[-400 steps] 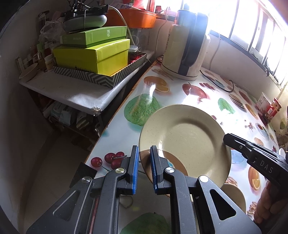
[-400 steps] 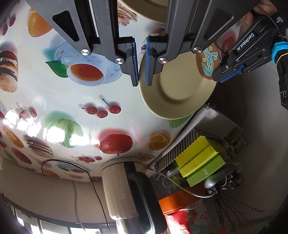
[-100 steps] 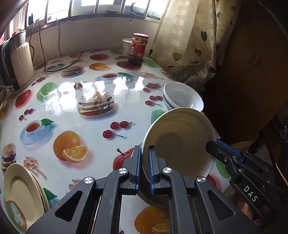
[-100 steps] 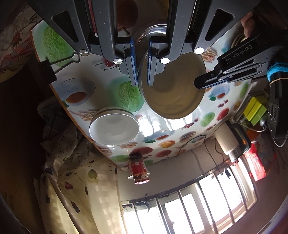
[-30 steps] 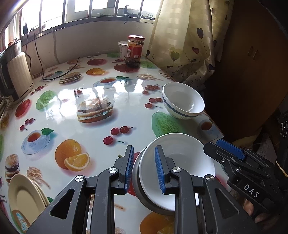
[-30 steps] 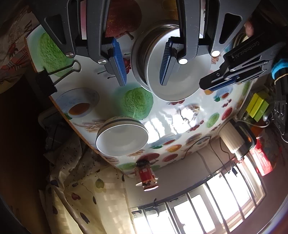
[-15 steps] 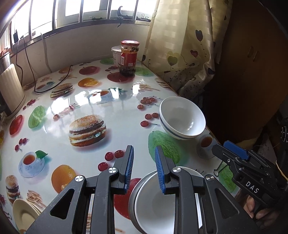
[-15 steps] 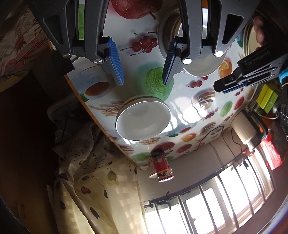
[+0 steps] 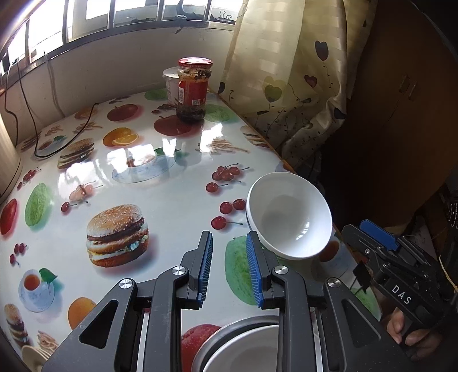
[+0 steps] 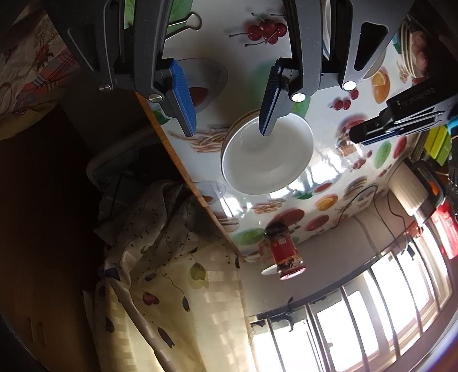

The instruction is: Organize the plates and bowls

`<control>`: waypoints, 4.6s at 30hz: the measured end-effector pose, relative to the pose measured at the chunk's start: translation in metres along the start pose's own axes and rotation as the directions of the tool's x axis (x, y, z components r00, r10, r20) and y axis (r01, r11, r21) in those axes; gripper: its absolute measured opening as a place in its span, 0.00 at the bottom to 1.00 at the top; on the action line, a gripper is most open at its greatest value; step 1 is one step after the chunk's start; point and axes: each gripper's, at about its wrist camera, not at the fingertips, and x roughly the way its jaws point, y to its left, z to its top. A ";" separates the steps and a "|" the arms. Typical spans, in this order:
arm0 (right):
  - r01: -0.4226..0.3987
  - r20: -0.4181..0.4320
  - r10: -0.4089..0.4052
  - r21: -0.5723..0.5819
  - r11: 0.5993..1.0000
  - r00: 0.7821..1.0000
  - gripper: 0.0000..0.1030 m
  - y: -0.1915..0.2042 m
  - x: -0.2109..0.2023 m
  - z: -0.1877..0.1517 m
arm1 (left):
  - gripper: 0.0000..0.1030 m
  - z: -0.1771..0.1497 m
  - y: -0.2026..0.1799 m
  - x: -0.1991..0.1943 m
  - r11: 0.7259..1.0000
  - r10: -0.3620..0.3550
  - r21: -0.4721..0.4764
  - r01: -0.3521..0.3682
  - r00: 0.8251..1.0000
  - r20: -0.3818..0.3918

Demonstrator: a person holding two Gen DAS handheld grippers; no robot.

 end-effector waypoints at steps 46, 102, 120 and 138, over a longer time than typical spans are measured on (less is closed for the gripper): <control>-0.027 -0.096 0.022 -0.044 0.999 0.995 0.13 -0.003 0.064 0.024 | 0.09 0.021 -0.029 0.058 0.997 0.060 0.046 -0.055 0.992 -0.114; -0.048 0.082 0.055 -0.084 0.995 0.995 0.11 0.048 -0.059 0.000 | 0.09 -0.022 -0.012 -0.071 0.999 -0.048 -0.013 0.049 0.996 0.077; -0.064 0.075 0.070 -0.084 0.994 0.995 0.12 0.074 -0.089 -0.040 | 0.09 -0.059 0.005 -0.102 0.998 -0.052 -0.034 0.055 0.995 0.089; -0.096 0.030 0.098 -0.076 0.992 0.995 0.12 0.085 -0.088 -0.073 | 0.09 -0.093 0.019 -0.100 0.996 -0.036 -0.077 0.039 0.998 0.043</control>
